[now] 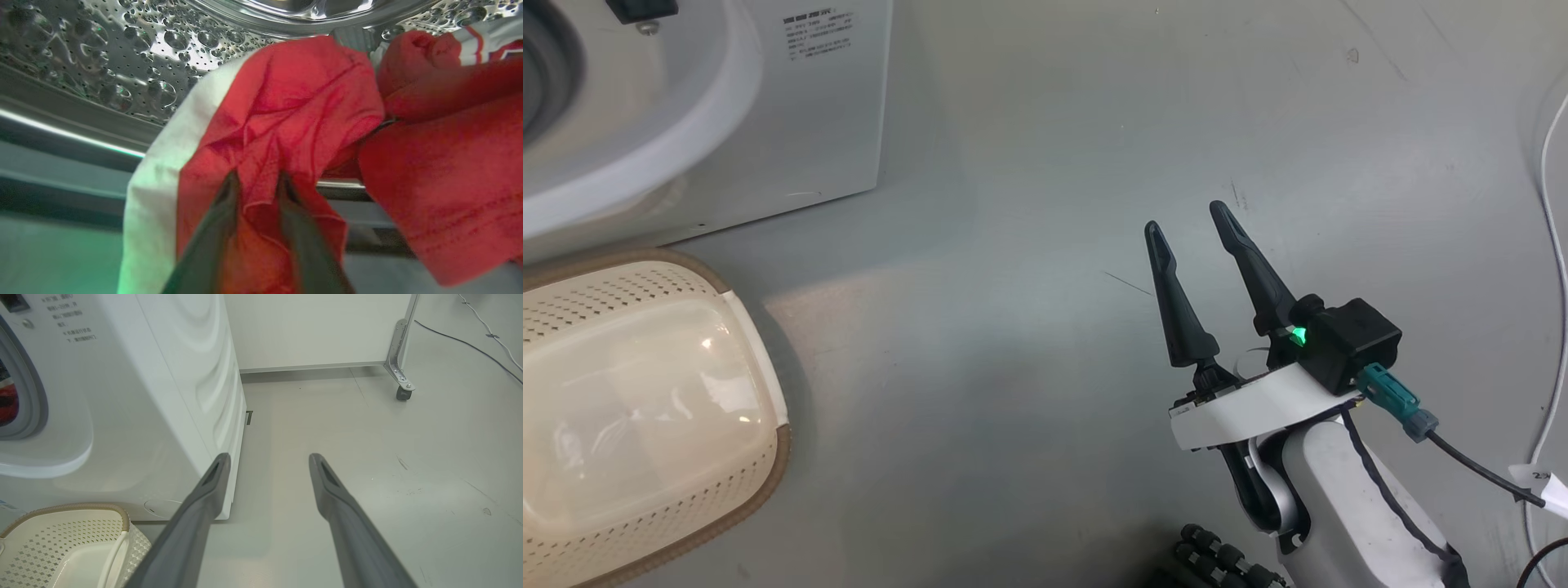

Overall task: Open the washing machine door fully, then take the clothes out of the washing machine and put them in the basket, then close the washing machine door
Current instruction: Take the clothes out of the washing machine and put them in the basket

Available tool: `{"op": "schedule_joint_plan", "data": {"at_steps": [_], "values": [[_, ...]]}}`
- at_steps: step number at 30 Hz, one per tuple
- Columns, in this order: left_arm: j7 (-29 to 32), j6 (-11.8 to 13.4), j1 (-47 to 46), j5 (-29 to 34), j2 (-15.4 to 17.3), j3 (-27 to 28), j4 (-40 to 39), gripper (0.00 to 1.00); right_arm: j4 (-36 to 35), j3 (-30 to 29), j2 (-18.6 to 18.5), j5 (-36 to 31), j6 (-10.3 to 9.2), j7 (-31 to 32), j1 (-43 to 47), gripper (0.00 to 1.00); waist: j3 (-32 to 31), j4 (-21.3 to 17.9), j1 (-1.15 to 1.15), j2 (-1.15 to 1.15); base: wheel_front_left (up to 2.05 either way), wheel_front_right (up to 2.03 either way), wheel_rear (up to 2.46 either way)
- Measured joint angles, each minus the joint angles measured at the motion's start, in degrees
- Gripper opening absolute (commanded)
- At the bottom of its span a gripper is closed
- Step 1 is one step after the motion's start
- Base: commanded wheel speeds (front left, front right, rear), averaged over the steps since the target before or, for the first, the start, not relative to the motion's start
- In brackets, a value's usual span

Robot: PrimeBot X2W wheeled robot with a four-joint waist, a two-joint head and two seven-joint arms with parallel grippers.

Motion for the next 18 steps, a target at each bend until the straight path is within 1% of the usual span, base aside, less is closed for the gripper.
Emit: {"op": "schedule_joint_plan", "data": {"at_steps": [5,13,18], "values": [[-0.68,0.0,-0.68,0.0,-0.56,-0.18,1.33,0.0,0.16,-0.29,0.0,-0.01,-0.48,0.0,-0.25,1.0,-0.33,0.21,0.0,0.0,0.0,0.0,0.0],[-5.0,-0.18,-0.73,-0.04,-3.59,-0.36,3.36,0.0,0.89,-1.49,-0.01,-0.41,-0.48,0.0,-0.47,1.0,-2.09,1.49,0.0,0.0,0.0,0.0,0.0],[-9.21,-1.85,-0.4,-0.03,-5.28,-1.79,3.83,0.0,1.83,-2.19,-0.01,-1.47,-0.48,0.0,-0.49,1.0,-3.88,2.56,0.0,0.0,0.0,0.0,0.0]]}}
